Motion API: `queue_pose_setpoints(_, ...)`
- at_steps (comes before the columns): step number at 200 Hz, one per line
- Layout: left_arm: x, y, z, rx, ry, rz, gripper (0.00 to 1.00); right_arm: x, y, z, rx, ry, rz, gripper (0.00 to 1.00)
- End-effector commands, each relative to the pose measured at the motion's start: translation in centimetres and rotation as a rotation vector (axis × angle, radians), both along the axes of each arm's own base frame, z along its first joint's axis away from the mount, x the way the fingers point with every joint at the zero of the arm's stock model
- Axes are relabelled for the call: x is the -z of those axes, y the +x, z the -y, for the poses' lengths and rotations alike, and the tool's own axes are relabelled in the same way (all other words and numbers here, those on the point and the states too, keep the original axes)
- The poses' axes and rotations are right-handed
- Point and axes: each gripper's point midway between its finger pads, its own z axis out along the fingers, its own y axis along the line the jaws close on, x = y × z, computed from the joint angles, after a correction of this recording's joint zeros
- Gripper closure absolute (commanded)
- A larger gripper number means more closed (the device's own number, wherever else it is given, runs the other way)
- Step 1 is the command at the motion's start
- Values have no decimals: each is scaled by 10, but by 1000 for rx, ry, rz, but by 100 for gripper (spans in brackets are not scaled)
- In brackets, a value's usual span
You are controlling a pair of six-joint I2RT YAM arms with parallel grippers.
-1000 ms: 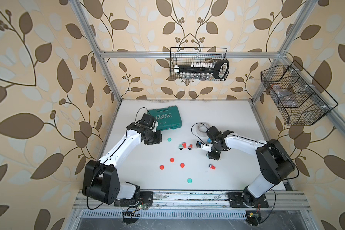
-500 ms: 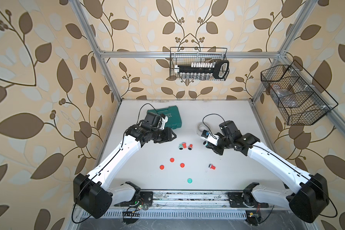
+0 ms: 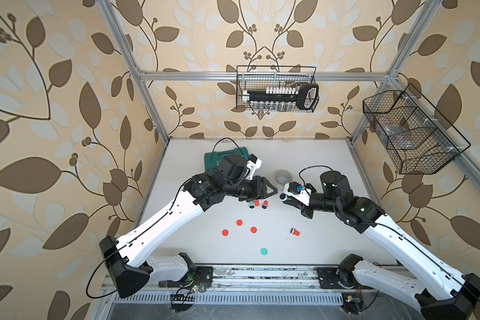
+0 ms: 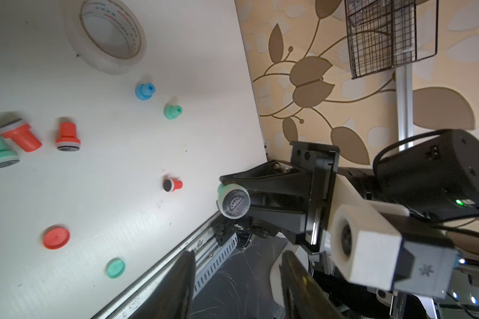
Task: Close the stamp cap
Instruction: Pick up the stamp from the center of the board.
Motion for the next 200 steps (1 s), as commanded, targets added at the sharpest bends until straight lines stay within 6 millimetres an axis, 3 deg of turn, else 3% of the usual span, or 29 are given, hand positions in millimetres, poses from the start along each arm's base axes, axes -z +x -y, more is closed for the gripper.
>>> queue_pose_setpoints(1,-9,0,14,-13,-11,12,47,-10,-7,-9,-36,55,13,93)
queue_pose_setpoints(71,11,1,16,-52,80,-11,48,-20,-10,-14,-52,77,48,94)
queue_pose_setpoints(200,9,-4,38,-9,13,-76,51,-21,-12,-14,-56,74,64,95)
